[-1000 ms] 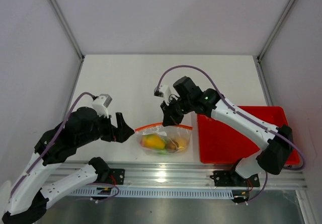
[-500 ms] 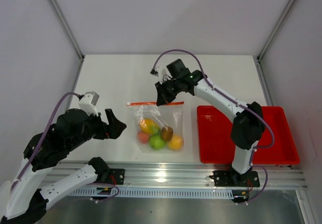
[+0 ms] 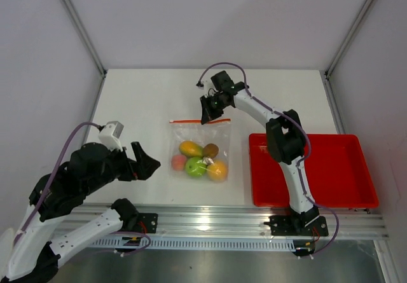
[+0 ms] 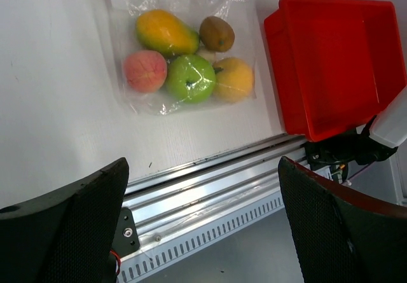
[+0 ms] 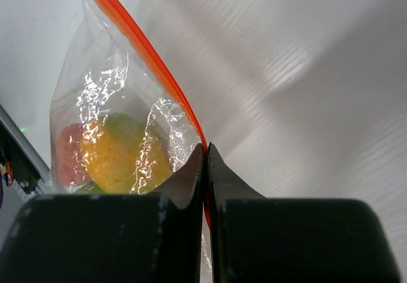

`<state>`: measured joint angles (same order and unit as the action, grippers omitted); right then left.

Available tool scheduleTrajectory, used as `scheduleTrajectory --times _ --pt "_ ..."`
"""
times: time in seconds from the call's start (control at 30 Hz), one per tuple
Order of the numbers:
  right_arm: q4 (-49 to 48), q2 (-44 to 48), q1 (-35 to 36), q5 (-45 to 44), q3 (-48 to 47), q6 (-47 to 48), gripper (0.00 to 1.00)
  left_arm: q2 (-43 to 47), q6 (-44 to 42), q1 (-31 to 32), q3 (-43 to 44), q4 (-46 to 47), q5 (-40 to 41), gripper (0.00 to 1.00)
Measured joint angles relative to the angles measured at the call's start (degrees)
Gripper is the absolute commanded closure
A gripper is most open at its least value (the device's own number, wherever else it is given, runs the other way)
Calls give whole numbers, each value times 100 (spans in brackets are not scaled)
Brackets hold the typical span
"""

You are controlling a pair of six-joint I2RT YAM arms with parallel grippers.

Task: Place the food in the zip-top bag and seal the zipper
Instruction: Place the zipper food storage bag at the center of the board.

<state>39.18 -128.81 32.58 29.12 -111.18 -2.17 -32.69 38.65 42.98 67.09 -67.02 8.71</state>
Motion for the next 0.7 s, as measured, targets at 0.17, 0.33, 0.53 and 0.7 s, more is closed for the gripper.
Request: scheduleTrajectory --times 0.17,0.33,0.53,0.7 --pt "2 -474 -90 35 -468 -37 100 87 114 0 -170 2 -151 0" --pt "-24 -828 -146 70 -717 -37 100 42 140 0 -208 61 -310 0" --pt "-22 -981 -181 68 -715 -52 79 -13 146 0 -304 284 -450 0" --pt "-28 -988 -181 50 -730 -107 50 -31 149 0 -372 372 -507 0"
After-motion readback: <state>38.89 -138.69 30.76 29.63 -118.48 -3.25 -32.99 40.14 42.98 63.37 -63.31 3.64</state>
